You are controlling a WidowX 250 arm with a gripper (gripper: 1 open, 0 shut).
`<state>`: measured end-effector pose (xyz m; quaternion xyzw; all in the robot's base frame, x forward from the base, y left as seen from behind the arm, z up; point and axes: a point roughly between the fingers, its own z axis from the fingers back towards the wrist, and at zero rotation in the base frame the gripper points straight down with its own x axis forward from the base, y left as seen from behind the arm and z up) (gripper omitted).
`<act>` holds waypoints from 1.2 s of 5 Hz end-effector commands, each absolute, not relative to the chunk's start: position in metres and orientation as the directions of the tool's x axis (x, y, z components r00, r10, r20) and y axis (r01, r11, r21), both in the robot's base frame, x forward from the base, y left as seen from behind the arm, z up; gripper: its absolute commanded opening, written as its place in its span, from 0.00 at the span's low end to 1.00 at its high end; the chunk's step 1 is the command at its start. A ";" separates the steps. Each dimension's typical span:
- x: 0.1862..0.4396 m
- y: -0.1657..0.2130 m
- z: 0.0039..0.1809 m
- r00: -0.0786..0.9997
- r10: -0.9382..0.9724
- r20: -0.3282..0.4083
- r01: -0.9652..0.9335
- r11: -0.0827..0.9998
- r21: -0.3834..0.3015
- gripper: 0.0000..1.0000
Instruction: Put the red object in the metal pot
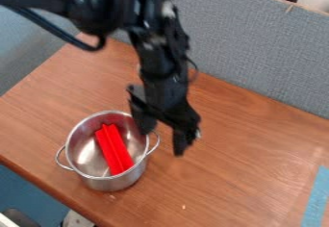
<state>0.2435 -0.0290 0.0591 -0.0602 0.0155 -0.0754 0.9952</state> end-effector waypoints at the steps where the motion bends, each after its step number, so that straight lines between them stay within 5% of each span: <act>1: 0.244 -0.017 0.071 0.984 -0.178 -0.011 0.175 0.978 -0.117 1.00; 2: 0.244 -0.015 0.070 0.975 -0.223 -0.024 0.219 0.969 -0.117 1.00; 3: 0.250 -0.048 0.071 0.974 -0.224 -0.030 0.219 0.969 -0.115 0.00; 4: 0.262 -0.085 0.071 0.967 -0.252 -0.026 0.248 0.963 -0.104 1.00; 5: 0.275 -0.113 0.070 0.962 -0.270 -0.026 0.266 0.958 -0.105 1.00; 6: 0.278 -0.078 0.067 0.996 -0.082 -0.024 0.078 0.989 -0.124 1.00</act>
